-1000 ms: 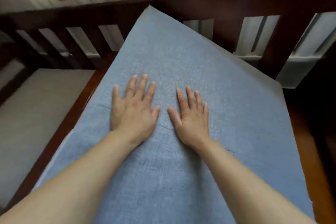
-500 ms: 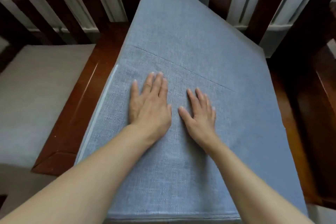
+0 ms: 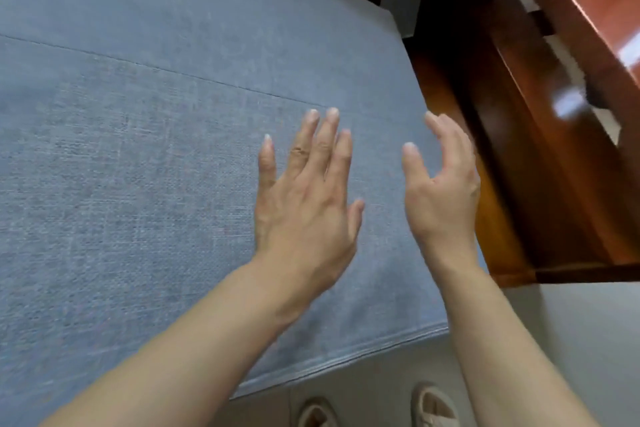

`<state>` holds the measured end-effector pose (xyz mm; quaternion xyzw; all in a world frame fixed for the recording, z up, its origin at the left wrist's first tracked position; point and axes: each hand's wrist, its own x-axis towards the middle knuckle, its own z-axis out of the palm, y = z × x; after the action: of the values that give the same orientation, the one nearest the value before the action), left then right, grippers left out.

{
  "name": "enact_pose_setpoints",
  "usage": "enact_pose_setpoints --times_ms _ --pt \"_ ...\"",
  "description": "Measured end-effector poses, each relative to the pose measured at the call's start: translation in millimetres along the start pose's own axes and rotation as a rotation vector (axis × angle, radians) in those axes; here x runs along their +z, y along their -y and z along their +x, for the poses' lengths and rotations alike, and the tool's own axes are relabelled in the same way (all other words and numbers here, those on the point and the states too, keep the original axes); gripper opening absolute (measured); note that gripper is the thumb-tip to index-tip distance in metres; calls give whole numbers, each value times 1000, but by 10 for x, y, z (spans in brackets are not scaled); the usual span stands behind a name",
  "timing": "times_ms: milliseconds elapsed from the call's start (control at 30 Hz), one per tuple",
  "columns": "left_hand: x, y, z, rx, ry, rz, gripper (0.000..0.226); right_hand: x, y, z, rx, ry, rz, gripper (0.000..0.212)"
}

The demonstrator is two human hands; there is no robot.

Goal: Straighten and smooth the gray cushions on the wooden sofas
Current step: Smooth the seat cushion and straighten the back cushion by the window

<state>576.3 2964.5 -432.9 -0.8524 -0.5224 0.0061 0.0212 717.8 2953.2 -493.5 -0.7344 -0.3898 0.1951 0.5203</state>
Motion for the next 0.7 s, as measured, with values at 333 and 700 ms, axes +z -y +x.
enact_pose_setpoints --times_ms 333,700 --pt "883 -503 153 -5 438 121 72 -260 -1415 -149 243 651 -446 71" --pt "-152 -387 -260 -414 484 75 75 -620 -181 -434 178 868 -401 70"
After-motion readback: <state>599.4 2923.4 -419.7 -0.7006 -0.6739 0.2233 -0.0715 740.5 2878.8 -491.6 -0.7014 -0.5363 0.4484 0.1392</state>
